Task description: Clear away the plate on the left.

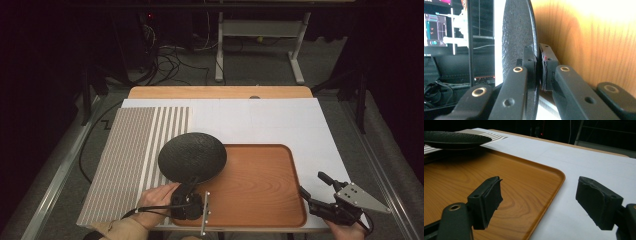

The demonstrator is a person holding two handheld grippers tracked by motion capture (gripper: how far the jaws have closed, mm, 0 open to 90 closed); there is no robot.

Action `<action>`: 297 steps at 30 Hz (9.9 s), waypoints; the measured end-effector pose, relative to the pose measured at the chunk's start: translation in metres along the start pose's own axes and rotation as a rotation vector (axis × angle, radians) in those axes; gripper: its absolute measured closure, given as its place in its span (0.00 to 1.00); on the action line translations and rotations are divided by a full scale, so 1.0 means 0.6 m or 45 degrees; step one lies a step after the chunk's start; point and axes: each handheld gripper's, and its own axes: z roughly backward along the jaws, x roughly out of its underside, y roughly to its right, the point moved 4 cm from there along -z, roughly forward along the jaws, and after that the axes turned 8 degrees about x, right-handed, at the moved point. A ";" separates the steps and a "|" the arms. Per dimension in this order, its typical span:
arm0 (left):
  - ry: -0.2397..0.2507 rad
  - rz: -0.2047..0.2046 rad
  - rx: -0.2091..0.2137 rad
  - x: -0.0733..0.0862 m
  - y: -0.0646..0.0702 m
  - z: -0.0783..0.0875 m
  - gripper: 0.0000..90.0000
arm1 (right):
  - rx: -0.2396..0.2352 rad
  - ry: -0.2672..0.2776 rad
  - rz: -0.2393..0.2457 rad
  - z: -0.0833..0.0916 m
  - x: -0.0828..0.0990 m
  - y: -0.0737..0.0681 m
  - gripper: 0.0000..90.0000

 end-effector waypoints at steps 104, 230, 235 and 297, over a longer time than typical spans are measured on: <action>0.283 -0.353 0.103 -0.204 0.094 -0.017 0.82 | -0.019 0.012 -0.011 0.003 0.001 0.002 0.24; 0.147 -0.155 -0.006 -0.056 0.055 0.008 0.49 | -0.001 0.008 -0.014 0.006 0.002 0.002 0.24; 0.148 -0.120 -0.008 -0.048 0.049 0.008 0.49 | -0.002 0.006 -0.012 0.006 0.002 0.002 0.24; 0.020 0.090 -0.068 0.077 -0.005 0.002 0.49 | -0.002 -0.008 0.004 0.002 0.002 -0.001 0.24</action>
